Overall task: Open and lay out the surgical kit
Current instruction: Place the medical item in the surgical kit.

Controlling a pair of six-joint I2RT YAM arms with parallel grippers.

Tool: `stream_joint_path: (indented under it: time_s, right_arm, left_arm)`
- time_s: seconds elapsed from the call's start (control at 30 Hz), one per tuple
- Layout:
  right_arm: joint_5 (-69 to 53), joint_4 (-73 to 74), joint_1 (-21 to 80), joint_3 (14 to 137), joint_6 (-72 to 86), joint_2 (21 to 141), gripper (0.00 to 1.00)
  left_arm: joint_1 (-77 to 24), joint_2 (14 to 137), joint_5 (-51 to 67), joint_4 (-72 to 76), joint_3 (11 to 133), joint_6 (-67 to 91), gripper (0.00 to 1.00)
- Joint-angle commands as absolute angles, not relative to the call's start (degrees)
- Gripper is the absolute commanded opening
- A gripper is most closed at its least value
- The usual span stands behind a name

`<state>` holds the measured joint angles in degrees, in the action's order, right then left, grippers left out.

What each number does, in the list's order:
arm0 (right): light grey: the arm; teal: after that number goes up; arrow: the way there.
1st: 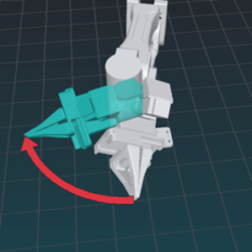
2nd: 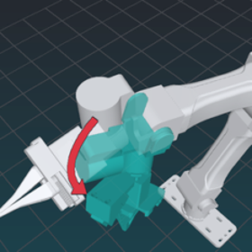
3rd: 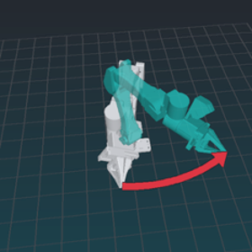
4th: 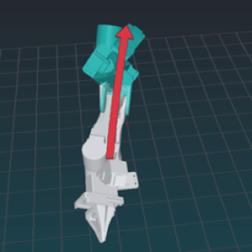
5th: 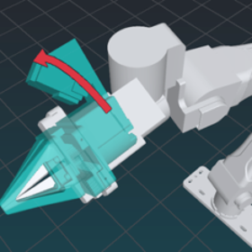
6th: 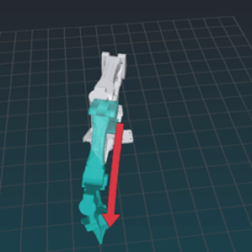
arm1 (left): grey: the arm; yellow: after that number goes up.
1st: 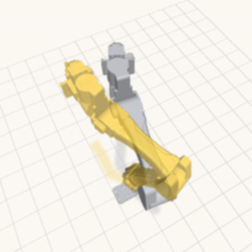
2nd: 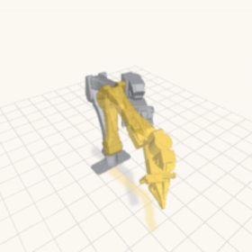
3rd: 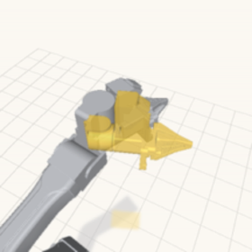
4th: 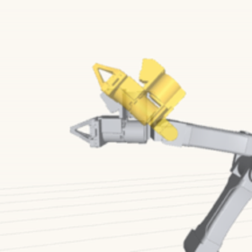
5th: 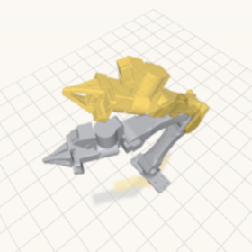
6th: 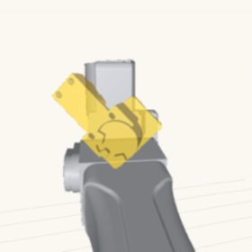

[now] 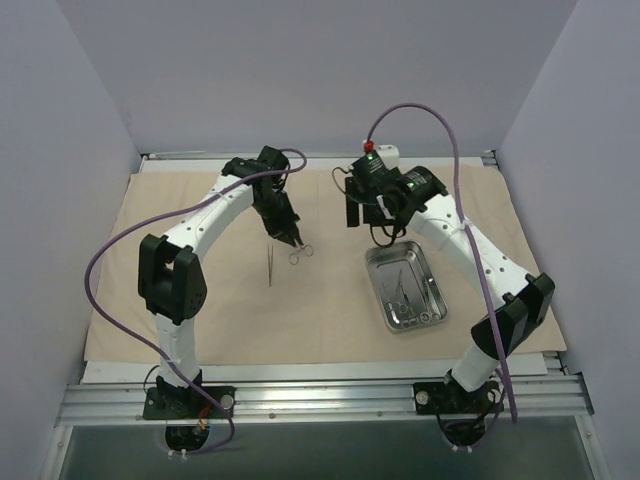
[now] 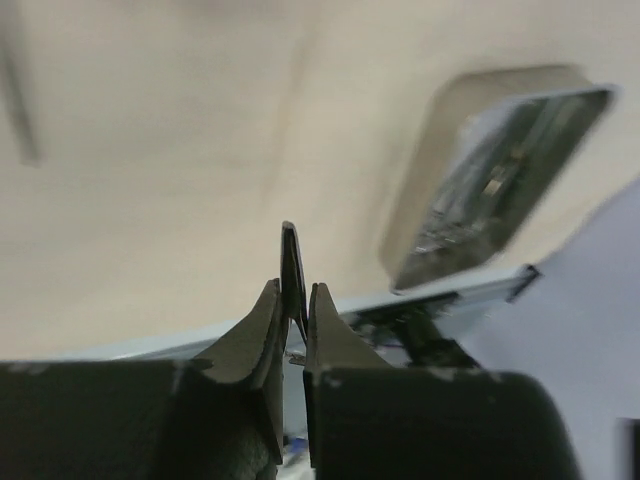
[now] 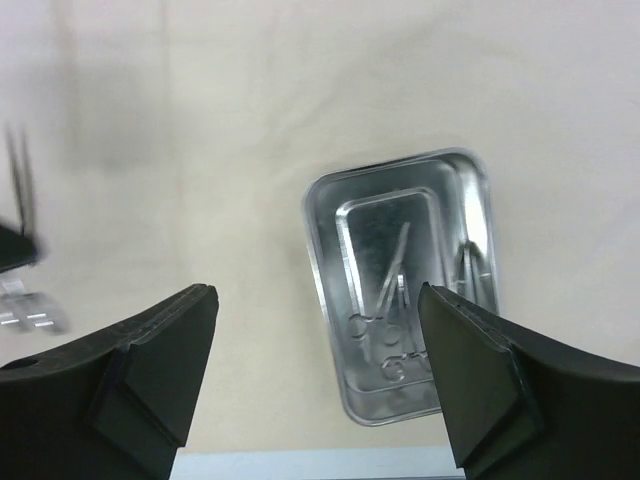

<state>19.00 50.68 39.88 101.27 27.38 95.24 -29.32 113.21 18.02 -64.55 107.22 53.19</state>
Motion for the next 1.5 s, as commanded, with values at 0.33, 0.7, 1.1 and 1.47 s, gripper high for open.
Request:
stream_joint_path:
  time_s: [0.33, 0.7, 1.1, 1.47]
  right_arm:
    - [5.5, 49.1, 22.3, 86.0, 22.7, 85.5, 0.88]
    - [4.7, 49.2, 21.5, 83.1, 22.9, 87.0, 0.88]
    - [4.0, 48.6, 20.0, 81.0, 23.1, 87.5, 0.89]
    - [3.2, 47.4, 19.7, 80.2, 22.9, 88.7, 0.89]
  left_arm:
    - [-24.6, 111.1, -13.0, -72.3, 96.0, 19.4, 0.02]
    - [-23.8, 117.3, -12.8, -68.2, 97.4, 18.1, 0.02]
    - [-21.4, 122.2, -12.2, -67.1, 97.7, 19.9, 0.02]
    - [-19.8, 125.2, -10.2, -66.7, 98.2, 22.1, 0.13]
